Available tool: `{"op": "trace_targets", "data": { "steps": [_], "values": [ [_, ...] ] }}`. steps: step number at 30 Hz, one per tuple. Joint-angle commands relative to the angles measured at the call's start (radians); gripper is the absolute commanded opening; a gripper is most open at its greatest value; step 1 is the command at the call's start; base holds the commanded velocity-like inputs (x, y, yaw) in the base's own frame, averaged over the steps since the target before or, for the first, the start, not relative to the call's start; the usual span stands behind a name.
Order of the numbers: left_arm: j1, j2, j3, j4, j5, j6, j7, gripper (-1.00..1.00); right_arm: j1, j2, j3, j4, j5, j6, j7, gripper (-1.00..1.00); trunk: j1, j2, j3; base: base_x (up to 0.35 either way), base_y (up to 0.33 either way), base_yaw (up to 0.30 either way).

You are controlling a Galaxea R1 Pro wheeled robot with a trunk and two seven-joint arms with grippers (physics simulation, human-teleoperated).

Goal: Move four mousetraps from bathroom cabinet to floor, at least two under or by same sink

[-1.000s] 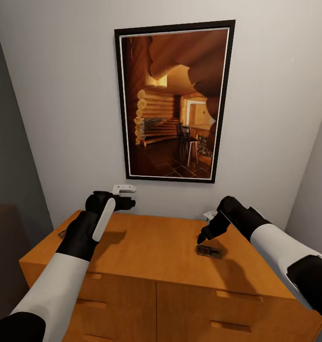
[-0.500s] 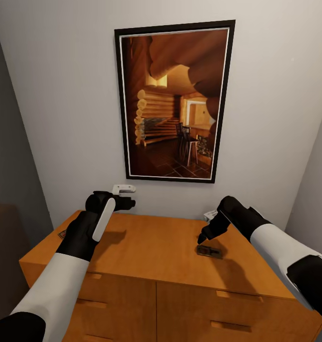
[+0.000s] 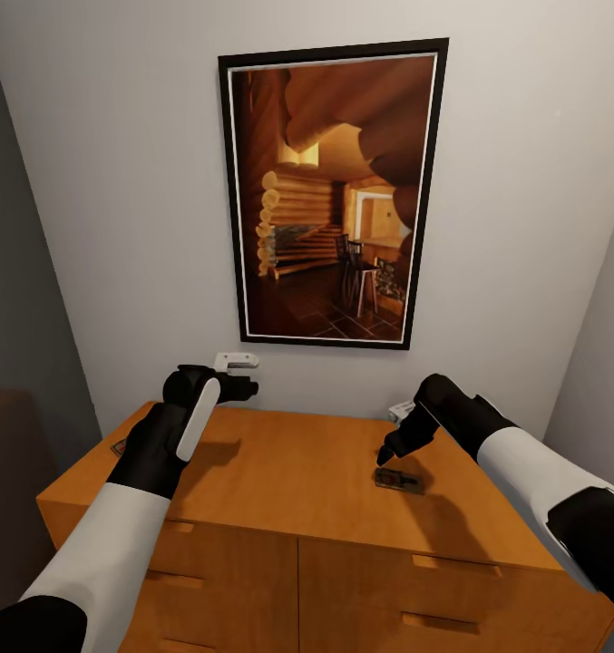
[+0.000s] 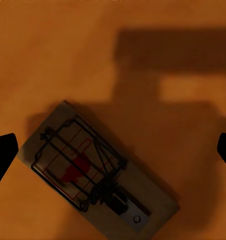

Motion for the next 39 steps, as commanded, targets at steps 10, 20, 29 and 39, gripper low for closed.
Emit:
{"op": "trace_targets", "data": {
  "steps": [10,20,29,39],
  "values": [
    [-0.001,0.000,-0.001,-0.001,0.011,0.004,0.011,1.00,-0.001,-0.001,0.003,-0.006,0.011,0.000,0.010,1.00,0.000,-0.001,-0.001,0.000,0.000,0.000],
    [-0.001,-0.001,-0.001,-0.002,0.013,0.004,0.010,1.00,-0.001,-0.001,-0.002,-0.005,0.010,0.000,0.010,1.00,0.000,-0.001,-0.001,-0.006,0.000,0.000],
    [-0.001,0.000,-0.001,-0.002,0.014,0.003,0.011,1.00,-0.001,-0.001,-0.001,-0.005,0.010,0.000,0.010,1.00,0.000,-0.001,-0.001,-0.052,0.000,0.000],
    [-0.001,0.000,-0.001,-0.002,0.014,0.003,0.011,1.00,-0.001,-0.001,0.001,-0.005,0.010,0.000,0.010,1.00,0.000,-0.001,-0.001,-0.005,0.000,0.000]
  ]
}}
